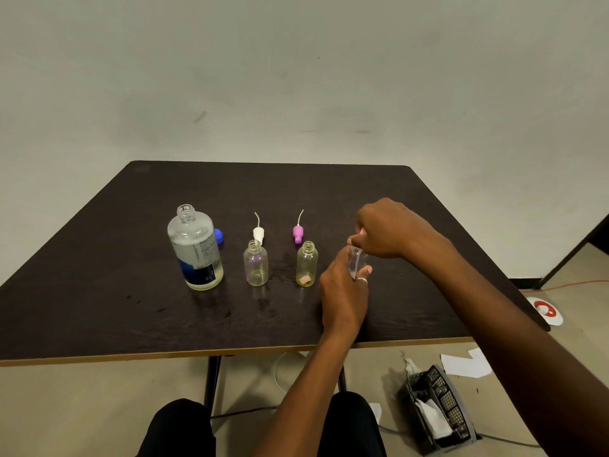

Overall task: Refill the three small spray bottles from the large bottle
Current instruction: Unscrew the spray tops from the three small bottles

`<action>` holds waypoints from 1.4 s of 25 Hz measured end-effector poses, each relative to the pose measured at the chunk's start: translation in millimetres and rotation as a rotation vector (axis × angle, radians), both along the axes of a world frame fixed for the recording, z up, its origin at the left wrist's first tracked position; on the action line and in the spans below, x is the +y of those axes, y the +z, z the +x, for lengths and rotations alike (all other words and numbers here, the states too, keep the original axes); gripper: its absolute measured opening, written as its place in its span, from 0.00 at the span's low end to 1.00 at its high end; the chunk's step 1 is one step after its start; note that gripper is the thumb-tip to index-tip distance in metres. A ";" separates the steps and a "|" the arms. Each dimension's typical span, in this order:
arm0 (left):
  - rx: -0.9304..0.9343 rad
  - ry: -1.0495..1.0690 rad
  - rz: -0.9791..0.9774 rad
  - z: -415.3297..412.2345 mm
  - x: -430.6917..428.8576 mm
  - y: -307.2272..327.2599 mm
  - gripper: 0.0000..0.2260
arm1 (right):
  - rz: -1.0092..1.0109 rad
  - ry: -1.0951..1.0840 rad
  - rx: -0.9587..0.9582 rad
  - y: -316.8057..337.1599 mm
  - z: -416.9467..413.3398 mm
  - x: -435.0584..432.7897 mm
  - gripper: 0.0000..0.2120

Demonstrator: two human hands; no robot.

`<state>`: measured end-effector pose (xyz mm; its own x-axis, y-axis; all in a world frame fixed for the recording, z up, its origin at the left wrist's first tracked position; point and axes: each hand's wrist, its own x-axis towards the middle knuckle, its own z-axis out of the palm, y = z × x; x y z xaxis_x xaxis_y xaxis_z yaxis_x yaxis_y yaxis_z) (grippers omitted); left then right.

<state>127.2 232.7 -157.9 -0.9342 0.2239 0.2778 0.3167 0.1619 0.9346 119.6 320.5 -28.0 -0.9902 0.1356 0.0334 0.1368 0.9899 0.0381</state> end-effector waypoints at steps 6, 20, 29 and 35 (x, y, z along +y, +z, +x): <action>0.000 0.001 0.004 0.1 -1.1 1.5 0.15 | -0.031 0.056 -0.049 7.2 0.3 2.5 0.12; -0.019 0.002 -0.012 -0.1 -0.9 2.3 0.15 | -0.089 0.175 -0.073 7.9 2.4 8.9 0.10; -0.042 0.001 0.033 0.5 -1.6 3.0 0.14 | -0.049 0.038 -0.039 -0.4 -5.8 5.0 0.12; -0.009 0.030 0.023 -1.8 0.7 -2.0 0.18 | -0.044 0.033 0.034 56.0 0.5 7.6 0.04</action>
